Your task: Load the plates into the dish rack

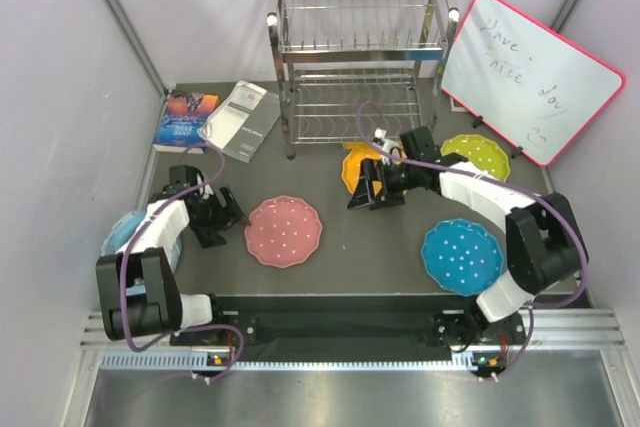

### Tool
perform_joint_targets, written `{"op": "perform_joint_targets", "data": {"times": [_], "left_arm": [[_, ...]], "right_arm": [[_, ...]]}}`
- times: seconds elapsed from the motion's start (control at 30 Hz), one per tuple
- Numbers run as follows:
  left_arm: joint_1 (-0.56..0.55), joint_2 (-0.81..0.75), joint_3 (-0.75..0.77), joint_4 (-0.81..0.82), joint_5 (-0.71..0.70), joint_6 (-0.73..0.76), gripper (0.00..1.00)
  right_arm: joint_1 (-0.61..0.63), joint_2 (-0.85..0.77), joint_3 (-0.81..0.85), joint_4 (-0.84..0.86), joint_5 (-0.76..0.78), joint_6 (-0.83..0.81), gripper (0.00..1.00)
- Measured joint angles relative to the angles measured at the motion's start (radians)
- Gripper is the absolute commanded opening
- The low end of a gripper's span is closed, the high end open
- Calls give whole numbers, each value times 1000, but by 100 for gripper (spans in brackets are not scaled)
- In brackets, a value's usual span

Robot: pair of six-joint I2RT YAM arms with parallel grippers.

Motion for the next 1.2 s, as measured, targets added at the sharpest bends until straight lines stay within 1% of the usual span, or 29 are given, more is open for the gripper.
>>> {"op": "perform_joint_targets", "data": {"times": [0.1, 0.2, 0.27, 0.4, 0.57, 0.67, 0.73, 0.83, 0.93, 1.03, 1.2], "left_arm": [[-22, 61, -29, 23, 29, -37, 86], [-79, 95, -41, 42, 63, -77, 86], [-118, 98, -45, 66, 83, -100, 84], [-163, 114, -51, 112, 124, -135, 79], [-180, 130, -53, 134, 148, -157, 73], [-188, 135, -56, 145, 155, -162, 72], [-191, 139, -57, 151, 163, -165, 71], [-191, 141, -62, 160, 172, -172, 65], [-191, 141, -75, 177, 180, -180, 60], [-188, 141, -81, 180, 179, -183, 57], [-192, 148, -81, 180, 176, -184, 56]], "right_arm": [[27, 32, -61, 113, 1, 64, 100], [64, 76, -130, 251, 19, 149, 100], [93, 95, -161, 323, 40, 195, 100], [157, 137, -167, 457, 84, 286, 100], [200, 180, -181, 622, 128, 380, 100], [218, 227, -190, 681, 140, 438, 100], [223, 265, -198, 731, 116, 487, 99], [224, 296, -198, 793, 77, 538, 98], [224, 321, -198, 842, 44, 565, 94], [217, 343, -197, 879, 14, 591, 90], [226, 394, -164, 931, -11, 616, 88]]}}
